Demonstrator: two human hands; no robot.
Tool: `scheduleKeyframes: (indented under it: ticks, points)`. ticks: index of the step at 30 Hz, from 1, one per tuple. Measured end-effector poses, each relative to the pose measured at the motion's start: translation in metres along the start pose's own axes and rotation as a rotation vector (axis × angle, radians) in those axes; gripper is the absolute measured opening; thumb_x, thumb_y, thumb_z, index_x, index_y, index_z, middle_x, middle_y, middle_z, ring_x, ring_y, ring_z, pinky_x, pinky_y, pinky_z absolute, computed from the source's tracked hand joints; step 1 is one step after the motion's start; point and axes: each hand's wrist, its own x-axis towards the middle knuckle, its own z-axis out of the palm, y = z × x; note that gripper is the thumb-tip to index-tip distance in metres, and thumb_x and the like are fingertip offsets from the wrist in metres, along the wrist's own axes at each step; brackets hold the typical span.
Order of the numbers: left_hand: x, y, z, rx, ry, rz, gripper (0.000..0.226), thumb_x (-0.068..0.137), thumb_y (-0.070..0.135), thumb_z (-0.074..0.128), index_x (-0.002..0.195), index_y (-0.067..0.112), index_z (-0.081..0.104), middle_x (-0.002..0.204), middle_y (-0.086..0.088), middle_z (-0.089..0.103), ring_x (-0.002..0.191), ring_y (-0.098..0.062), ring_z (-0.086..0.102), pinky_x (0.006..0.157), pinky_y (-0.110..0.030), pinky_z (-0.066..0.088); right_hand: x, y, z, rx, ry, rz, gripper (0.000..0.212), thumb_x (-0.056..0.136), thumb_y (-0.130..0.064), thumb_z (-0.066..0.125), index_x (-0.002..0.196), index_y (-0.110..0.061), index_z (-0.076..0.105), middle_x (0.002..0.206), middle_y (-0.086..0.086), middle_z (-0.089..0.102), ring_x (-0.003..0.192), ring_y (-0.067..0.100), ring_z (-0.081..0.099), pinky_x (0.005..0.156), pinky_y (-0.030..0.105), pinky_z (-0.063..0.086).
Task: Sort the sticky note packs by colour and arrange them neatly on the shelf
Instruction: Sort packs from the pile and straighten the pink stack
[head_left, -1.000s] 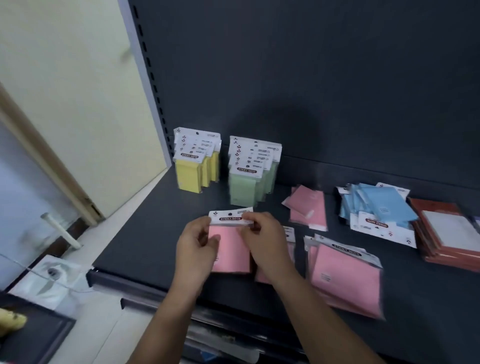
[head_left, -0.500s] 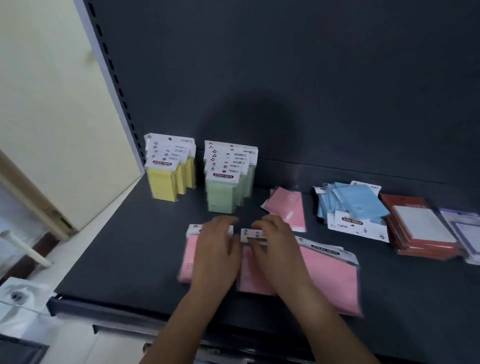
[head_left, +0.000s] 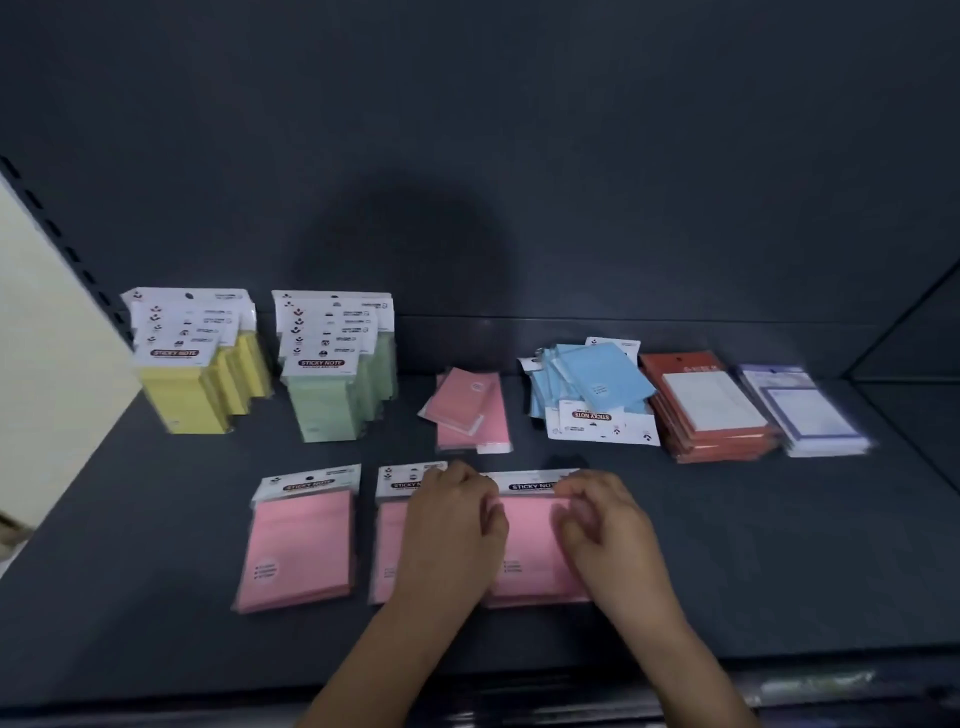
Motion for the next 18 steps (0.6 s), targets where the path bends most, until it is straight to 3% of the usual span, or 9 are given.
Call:
scheduleKeyframes:
  ticks: [4, 7, 10, 12, 15, 18]
  points:
    - [0.006, -0.007, 0.000, -0.066, 0.041, -0.040, 0.022, 0.071, 0.018, 0.051, 0.080, 0.011, 0.069, 0.084, -0.003, 0.063, 0.082, -0.025, 0.056, 0.076, -0.034, 0.046, 0.003, -0.004, 0.002, -0.113, 0.001, -0.080, 0.023, 0.081, 0.000, 0.061, 0.101, -0.010, 0.066, 0.108, -0.005, 0.055, 0.104, 0.014, 0.052, 0.094, 0.015, 0.034]
    - [0.023, -0.009, -0.006, -0.092, 0.053, -0.099, 0.025, 0.080, 0.015, 0.057, 0.103, 0.010, 0.065, 0.107, -0.006, 0.061, 0.100, -0.026, 0.052, 0.086, -0.031, 0.038, 0.016, -0.020, 0.004, -0.036, -0.049, -0.116, 0.029, 0.084, 0.000, 0.058, 0.109, -0.012, 0.064, 0.110, -0.009, 0.056, 0.105, 0.007, 0.051, 0.086, -0.001, 0.031]
    - [0.045, -0.017, -0.007, -0.063, 0.081, -0.169, 0.043, 0.082, 0.012, 0.060, 0.124, 0.007, 0.052, 0.128, -0.009, 0.052, 0.118, -0.027, 0.045, 0.097, -0.033, 0.033, 0.042, -0.036, 0.019, 0.082, -0.174, -0.109, 0.037, 0.089, -0.005, 0.055, 0.125, -0.012, 0.056, 0.123, -0.004, 0.056, 0.114, 0.008, 0.051, 0.096, 0.011, 0.035]
    - [0.059, -0.021, -0.007, -0.029, 0.029, -0.237, 0.049, 0.083, 0.016, 0.057, 0.129, 0.007, 0.046, 0.131, -0.010, 0.050, 0.122, -0.028, 0.043, 0.099, -0.035, 0.033, 0.059, -0.043, 0.033, 0.182, -0.259, -0.003, 0.045, 0.091, -0.010, 0.054, 0.135, -0.011, 0.045, 0.130, 0.002, 0.052, 0.120, 0.012, 0.048, 0.101, 0.018, 0.034]
    - [0.073, -0.020, -0.005, 0.062, -0.055, -0.311, 0.042, 0.085, 0.019, 0.050, 0.125, 0.007, 0.046, 0.126, -0.012, 0.052, 0.118, -0.031, 0.046, 0.093, -0.036, 0.037, 0.076, -0.047, 0.049, 0.436, -0.285, 0.230, 0.046, 0.091, -0.009, 0.052, 0.136, -0.010, 0.042, 0.124, 0.006, 0.056, 0.115, 0.019, 0.053, 0.100, 0.026, 0.039]
    - [0.079, -0.020, -0.002, 0.083, 0.022, -0.355, 0.039, 0.082, 0.025, 0.055, 0.116, 0.007, 0.051, 0.117, -0.012, 0.054, 0.112, -0.031, 0.048, 0.087, -0.036, 0.037, 0.081, -0.044, 0.053, 0.724, -0.257, 0.346, 0.041, 0.090, -0.003, 0.050, 0.130, -0.012, 0.048, 0.121, 0.008, 0.061, 0.110, 0.021, 0.058, 0.102, 0.033, 0.043]
